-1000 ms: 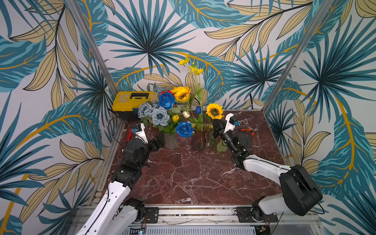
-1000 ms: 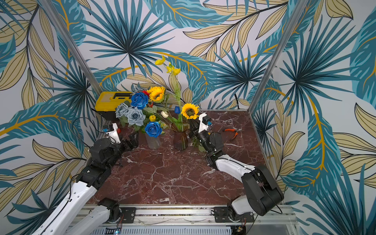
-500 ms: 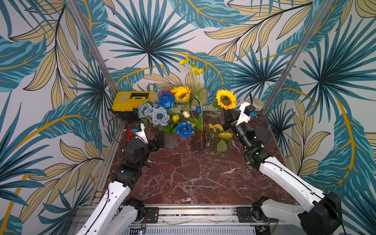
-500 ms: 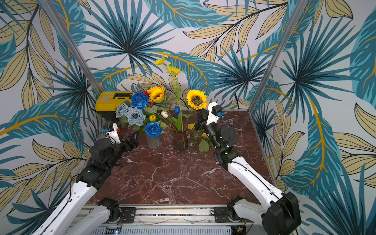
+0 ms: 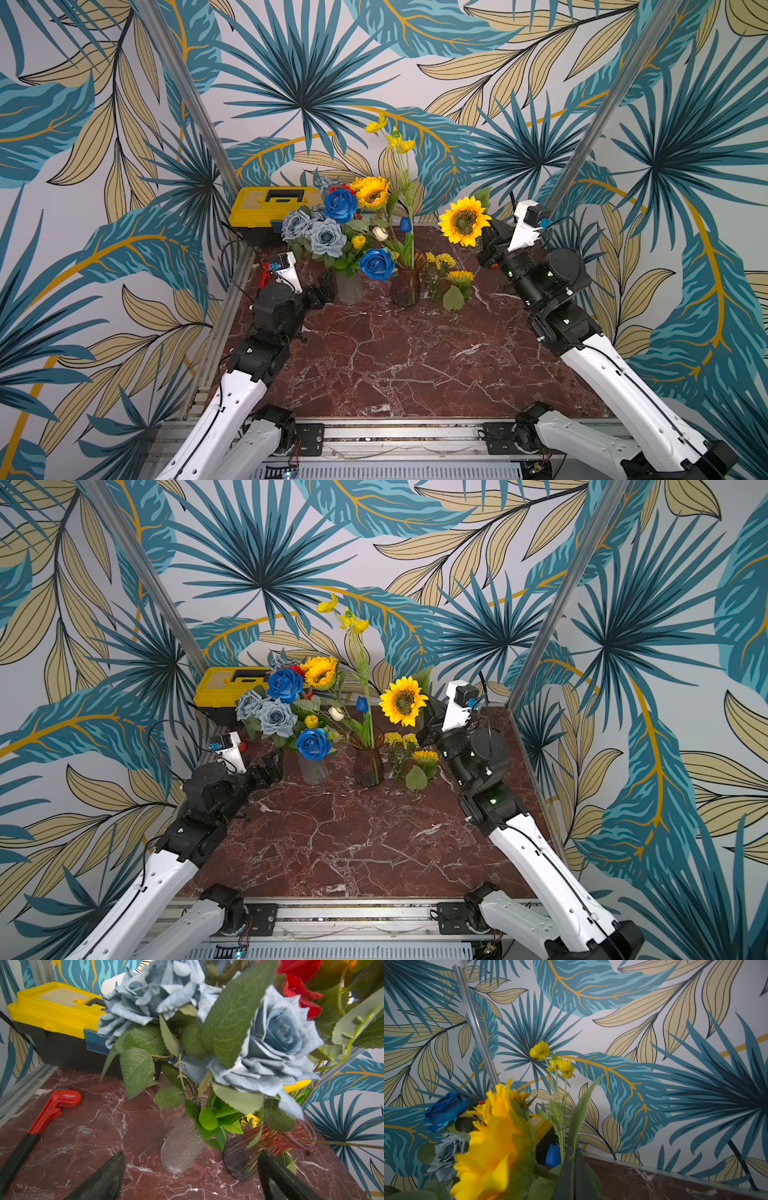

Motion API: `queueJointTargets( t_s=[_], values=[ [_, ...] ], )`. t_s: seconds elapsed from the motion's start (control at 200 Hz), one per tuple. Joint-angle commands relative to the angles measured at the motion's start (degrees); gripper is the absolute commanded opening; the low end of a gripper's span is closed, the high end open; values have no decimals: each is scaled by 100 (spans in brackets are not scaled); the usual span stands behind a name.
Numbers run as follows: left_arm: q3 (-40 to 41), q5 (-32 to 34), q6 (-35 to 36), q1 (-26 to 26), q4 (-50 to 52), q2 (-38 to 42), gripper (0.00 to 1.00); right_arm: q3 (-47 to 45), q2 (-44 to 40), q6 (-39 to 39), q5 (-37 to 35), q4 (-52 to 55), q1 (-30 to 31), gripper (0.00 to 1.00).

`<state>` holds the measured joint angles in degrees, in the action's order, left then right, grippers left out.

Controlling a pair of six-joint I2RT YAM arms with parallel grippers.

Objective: Pick out yellow flowers from the vase
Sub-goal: Pick up the flower from the vase.

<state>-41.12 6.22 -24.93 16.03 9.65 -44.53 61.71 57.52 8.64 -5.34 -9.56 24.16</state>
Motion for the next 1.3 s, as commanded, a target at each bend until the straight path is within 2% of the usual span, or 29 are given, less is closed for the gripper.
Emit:
queueJointTargets(
  t_s=[0.0, 0.205, 0.335, 0.571, 0.721, 0.866, 0.936, 1.116, 1.186, 1.297],
  values=[
    [38, 24, 45, -53, -104, -32, 99, -5, -91, 600, -133, 785, -204, 0],
    [53, 13, 41, -52, -137, -63, 99, -63, -53, 1465, 331, 1320, -719, 0],
    [40, -90, 61, -53, -127, -46, 99, -87, -23, 1673, 660, 1346, -852, 0],
    [-59, -1363, 142, -50, -165, 521, 99, -103, 47, 2288, 1021, 1237, -994, 0],
    [-16, -2355, -212, -23, -165, 921, 99, -311, 56, 2701, 1172, 906, -1079, 0],
    [101, -2951, -616, 153, -170, 1156, 100, -413, 88, 2864, 1435, 682, -1094, 0],
    [41, -3097, -728, 510, -175, 1149, 98, -474, 69, 2850, 1502, 616, -1094, 0],
    [-556, -2687, -259, 2244, -169, 968, 92, -608, -86, 2657, 1484, 575, -1098, 0],
    [-860, -2644, 120, 2942, -162, 592, 90, -612, -124, 2590, 1393, 647, -1096, 0],
    [-1243, -2295, 783, 4039, -143, -452, 88, -625, -151, 2554, 1322, 606, -1098, 0]
  ],
)
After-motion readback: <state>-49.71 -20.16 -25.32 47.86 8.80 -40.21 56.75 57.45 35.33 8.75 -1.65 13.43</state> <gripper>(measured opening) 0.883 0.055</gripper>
